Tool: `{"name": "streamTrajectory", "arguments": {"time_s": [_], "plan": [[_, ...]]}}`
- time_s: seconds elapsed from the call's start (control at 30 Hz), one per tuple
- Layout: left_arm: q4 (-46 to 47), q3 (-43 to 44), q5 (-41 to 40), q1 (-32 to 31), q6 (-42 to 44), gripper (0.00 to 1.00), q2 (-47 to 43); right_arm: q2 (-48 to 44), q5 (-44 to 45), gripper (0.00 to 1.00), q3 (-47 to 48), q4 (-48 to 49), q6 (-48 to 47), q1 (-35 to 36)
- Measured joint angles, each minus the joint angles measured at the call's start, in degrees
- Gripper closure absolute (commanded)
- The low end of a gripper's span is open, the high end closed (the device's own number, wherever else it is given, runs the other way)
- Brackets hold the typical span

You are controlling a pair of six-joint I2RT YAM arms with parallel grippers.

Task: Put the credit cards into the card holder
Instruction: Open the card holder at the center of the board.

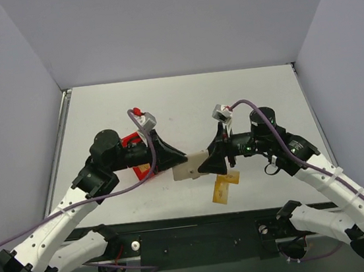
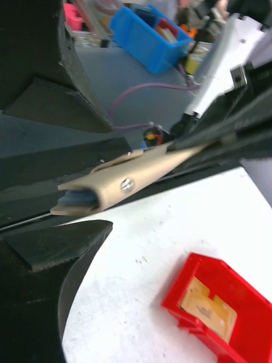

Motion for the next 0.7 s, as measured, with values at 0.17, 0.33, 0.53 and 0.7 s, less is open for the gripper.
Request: {"name": "streamTrajectory", "arguments": {"time_s": [0.17,0.33,0.53,0.7], "plan": [[17.64,-6.05,-8.55,1.36,-12.2,1.0,-4.26,-1.6,4.85,0.41,-6.64,12.57,9.03,-2.45],[35.95,-16.02,-15.52,2.51,-25.4,1.0,-4.42,-1.9,8.26,0.4,-13.33,25.2,18.08,-4.02],[47.12,-21.0,-19.67,2.64,-34.73,1.0,-2.1,-1.99,11.56,0.48,-18.38,40.72,27.56,-4.07],[50.21,-21.11,-21.27,2.64,-36.68,1.0,-3.02,-1.84,13.0,0.68,-20.06,50.88,33.14,-4.07]]}}
